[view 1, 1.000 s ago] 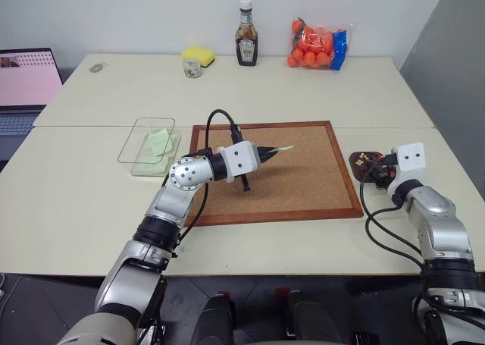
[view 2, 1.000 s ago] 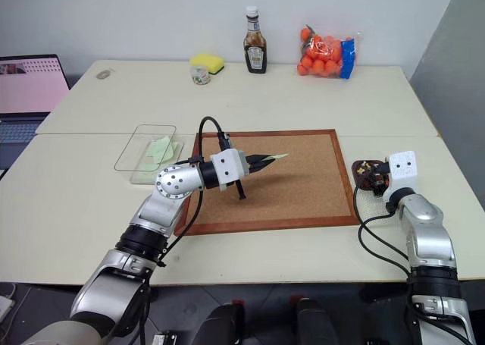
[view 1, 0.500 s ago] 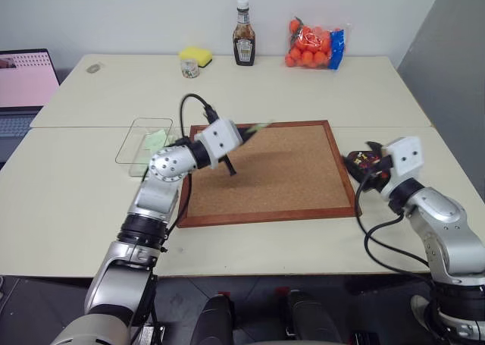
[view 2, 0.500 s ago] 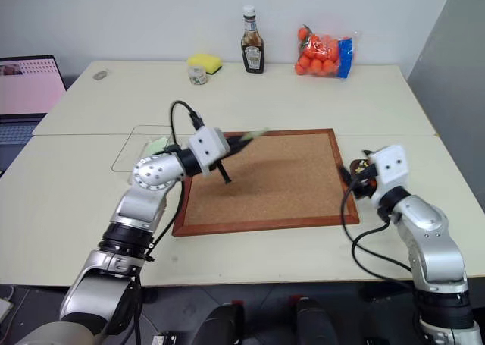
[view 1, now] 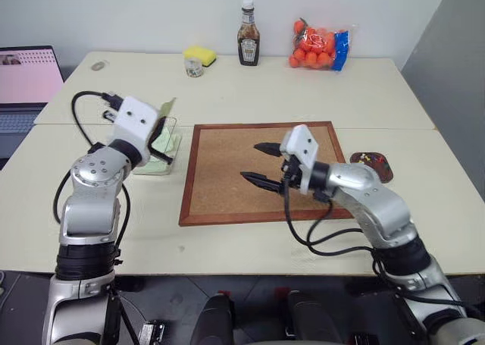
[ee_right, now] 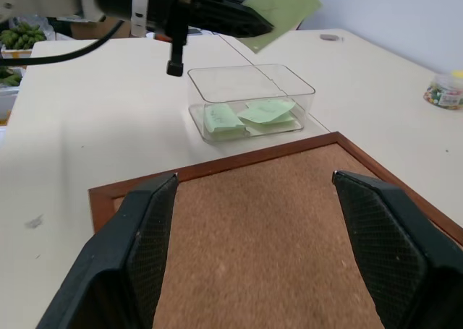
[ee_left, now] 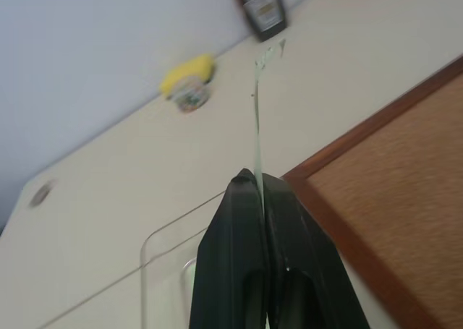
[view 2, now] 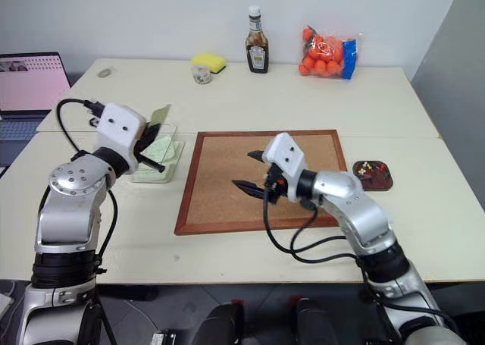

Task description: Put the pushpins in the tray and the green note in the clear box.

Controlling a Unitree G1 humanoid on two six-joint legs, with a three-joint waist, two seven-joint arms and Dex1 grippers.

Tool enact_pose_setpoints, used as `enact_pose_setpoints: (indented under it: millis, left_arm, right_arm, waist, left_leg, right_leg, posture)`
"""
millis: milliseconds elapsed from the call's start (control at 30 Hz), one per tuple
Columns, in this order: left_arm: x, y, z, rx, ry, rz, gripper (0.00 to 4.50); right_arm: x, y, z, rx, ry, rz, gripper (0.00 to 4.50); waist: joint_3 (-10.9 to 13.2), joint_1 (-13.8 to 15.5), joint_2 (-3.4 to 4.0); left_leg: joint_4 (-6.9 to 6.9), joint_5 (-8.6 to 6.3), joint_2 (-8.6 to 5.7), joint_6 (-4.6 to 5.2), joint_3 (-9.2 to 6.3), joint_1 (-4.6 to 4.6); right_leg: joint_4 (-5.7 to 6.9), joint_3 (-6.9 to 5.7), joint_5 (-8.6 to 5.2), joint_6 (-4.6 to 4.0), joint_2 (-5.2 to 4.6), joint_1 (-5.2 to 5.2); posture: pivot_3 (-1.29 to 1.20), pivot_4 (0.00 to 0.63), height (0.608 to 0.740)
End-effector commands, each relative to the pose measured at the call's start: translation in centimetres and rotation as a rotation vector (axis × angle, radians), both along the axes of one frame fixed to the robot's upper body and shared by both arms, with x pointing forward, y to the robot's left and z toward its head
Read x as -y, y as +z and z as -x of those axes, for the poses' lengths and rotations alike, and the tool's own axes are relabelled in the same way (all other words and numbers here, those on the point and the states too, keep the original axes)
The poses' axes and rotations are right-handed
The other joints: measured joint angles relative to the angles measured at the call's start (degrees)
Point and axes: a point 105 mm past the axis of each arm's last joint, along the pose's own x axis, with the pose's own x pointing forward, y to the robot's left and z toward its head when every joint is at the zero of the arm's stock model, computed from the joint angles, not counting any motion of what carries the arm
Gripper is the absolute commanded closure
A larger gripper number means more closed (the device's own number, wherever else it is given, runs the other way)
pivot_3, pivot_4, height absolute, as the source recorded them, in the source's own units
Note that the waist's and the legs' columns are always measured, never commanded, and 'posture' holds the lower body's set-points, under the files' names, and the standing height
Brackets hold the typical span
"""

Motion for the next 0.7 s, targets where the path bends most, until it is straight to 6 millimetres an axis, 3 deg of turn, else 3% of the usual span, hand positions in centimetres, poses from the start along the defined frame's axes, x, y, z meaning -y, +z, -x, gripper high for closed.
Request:
enact_pose_setpoints:
  millis: [33, 233, 267, 300, 700]
  left_arm:
    - [-2.4, 0.4, -0.1, 0.019, 0.119, 0.056, 4.5]
    - [-4.4, -0.2, -0.8, 0.007, 0.213, 0.167, 4.5]
    - [-4.5, -0.2, -0.8, 0.008, 0.219, 0.174, 4.13]
    - [-4.6, -0.3, -0.9, 0.005, 0.226, 0.196, 4.08]
    - [-3.0, 1.4, -1.7, 0.031, 0.163, 0.269, 1.69]
  right_arm:
    - [-1.8, 1.9, 0.0, 0.083, 0.032, -0.04, 0.88]
    - [-3.0, 2.4, -0.1, 0.106, 0.035, -0.059, 0.88]
    - [-3.0, 2.4, -0.1, 0.107, 0.034, -0.06, 0.86]
    - [-2.9, 2.4, -0.1, 0.108, 0.033, -0.062, 0.86]
    - [-2.4, 2.5, -0.1, 0.111, 0.013, -0.077, 0.86]
  waist:
    - [0.0, 0.2, 0.0]
    - [0.0, 0.2, -0.1]
    - [0.0, 0.2, -0.1]
    - [0.0, 0.2, -0.1]
    - [0.0, 0.1, -0.12]
  left_leg:
    - [0.0, 0.0, 0.0, 0.0, -0.04, -0.02]
    - [-0.01, 0.0, -0.02, 0.0, -0.08, -0.04]
    - [-0.01, 0.0, -0.03, 0.0, -0.07, -0.04]
    - [-0.01, 0.0, -0.03, 0.0, -0.06, -0.03]
    - [-0.01, 0.0, -0.01, -0.01, -0.07, -0.03]
  right_leg:
    - [0.0, 0.0, 0.0, -0.01, 0.0, 0.0]
    - [0.0, -0.04, 0.14, -0.25, -0.05, 0.0]
    - [0.0, -0.06, 0.14, -0.25, -0.05, 0.0]
    - [0.0, -0.07, 0.15, -0.26, -0.05, 0.0]
    - [0.01, -0.04, 0.16, -0.29, -0.05, 0.0]
  posture:
    - [0.0, 0.15, 0.74]
    - [0.0, 0.15, 0.74]
    - [0.0, 0.15, 0.74]
    - [0.0, 0.15, 0.74]
    - [0.0, 0.15, 0.74]
